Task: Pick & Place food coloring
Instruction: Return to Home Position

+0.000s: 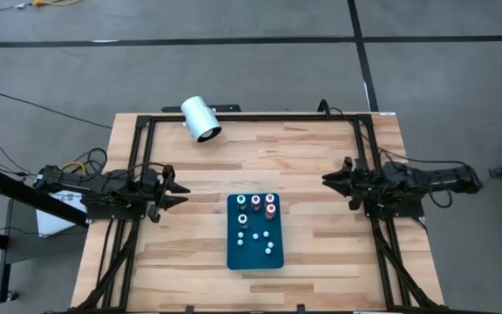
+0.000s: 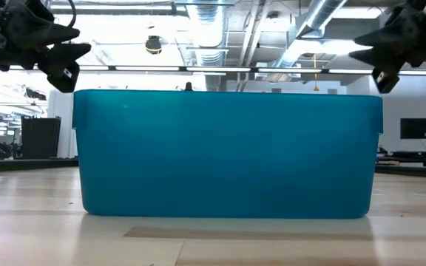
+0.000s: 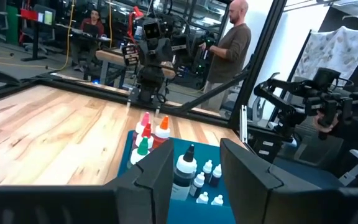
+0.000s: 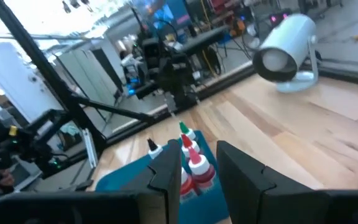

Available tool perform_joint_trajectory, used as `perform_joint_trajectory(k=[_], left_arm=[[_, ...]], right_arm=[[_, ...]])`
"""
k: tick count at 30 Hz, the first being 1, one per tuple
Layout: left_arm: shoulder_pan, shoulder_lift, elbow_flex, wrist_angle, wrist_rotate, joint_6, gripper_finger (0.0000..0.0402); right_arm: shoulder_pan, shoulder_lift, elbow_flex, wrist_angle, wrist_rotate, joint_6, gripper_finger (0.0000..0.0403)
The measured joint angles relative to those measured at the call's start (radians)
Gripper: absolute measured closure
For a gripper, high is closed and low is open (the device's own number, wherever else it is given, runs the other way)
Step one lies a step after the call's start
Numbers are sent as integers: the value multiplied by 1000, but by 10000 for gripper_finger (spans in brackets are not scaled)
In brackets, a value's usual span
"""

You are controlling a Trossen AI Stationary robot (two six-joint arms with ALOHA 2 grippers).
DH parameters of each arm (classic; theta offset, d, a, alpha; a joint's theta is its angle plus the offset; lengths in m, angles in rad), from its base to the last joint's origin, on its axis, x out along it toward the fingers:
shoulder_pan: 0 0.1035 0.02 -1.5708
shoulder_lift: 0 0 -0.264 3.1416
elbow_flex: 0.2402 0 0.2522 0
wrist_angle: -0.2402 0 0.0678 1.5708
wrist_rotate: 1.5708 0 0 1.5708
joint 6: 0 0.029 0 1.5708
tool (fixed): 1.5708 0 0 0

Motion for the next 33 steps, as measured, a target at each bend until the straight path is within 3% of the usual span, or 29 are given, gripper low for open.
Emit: perform_joint_trajectory(k=[4,12,19,26,33], left_arm=[[0,0,0,10,0,23,281],[0,0,-1,22,6,54,281],[0,0,-1,23,-3,94,281],[0,0,-1,0,-78,78,281],[0,0,-1,-89,-90,91,281]], right_arm=[[0,-129,1,-85,-2,-34,310],[8,-118,2,-192,17,-88,310],[8,-127,5,-184,75,-153,310],[7,-127,5,-225,72,-92,310],[7,-127,5,-224,70,-47,310]])
